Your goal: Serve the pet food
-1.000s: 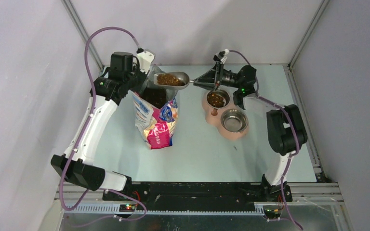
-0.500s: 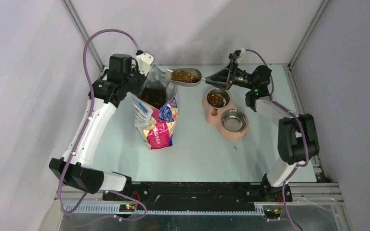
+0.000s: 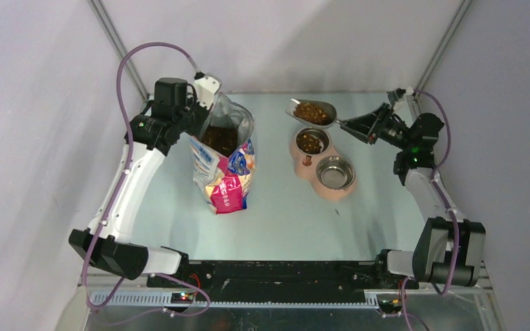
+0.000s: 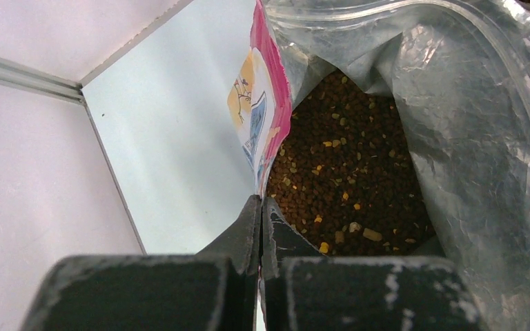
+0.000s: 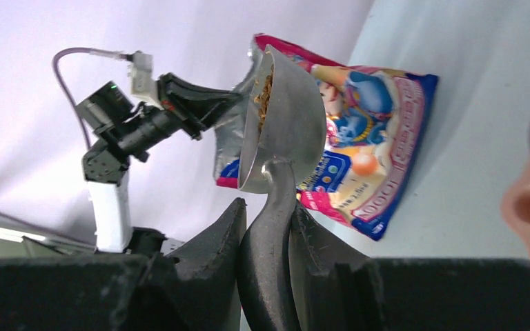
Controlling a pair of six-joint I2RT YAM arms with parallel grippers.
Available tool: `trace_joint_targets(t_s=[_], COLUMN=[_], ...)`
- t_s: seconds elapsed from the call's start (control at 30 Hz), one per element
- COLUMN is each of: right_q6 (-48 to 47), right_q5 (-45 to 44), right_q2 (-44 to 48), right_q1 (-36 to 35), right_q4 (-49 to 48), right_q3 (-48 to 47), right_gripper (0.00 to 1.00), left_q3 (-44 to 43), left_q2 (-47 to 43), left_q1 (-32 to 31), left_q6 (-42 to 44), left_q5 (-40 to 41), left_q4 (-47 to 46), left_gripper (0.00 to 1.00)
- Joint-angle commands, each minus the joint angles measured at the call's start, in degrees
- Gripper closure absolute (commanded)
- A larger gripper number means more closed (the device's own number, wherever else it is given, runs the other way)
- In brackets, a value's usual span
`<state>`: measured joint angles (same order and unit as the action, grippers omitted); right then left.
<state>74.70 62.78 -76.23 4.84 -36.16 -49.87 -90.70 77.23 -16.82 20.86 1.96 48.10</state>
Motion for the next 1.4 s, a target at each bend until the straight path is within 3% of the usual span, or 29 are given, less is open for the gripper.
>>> trace_joint_targets(t_s=[0.0,0.3,0.5,0.8,1.13,1.37], right_q6=[-7.49,-23.17,-33.99,-47.79,-58.58,-63.91], right_q5=[2.39,4.22,2.72,2.56,-4.87,-11.37], right_q2=[6.06,17.91,22.82,23.09,21.54,21.06], right_q1=[5.11,16.07,21.46,28.92,29.63,26.36], right_q4=[6.53,24.67,36.69,49.94,61.44,67.04], right_q3=[4.3,16.31,17.27,17.44,14.1,10.38], right_gripper=[1.0,1.0,1.0,1.0,1.0,1.0], left_q3=[-0.78,2.83,5.06,6.21,5.49,4.39], left_q2=[-5.46,-9.5,-11.65,-12.2,-11.1,-9.76], left_q1=[0.01,0.64,1.28,1.63,2.27,2.76], left_q6=[-0.88,-1.01,-1.69,-1.79,-1.29,-1.44], left_q5=[-1.51,-3.05,-3.88,-4.45,-4.11,-5.15], left_q4=[-0.16,0.17,0.27,0.33,0.65,0.64], left_gripper=[1.0,1.0,1.0,1.0,1.0,1.0])
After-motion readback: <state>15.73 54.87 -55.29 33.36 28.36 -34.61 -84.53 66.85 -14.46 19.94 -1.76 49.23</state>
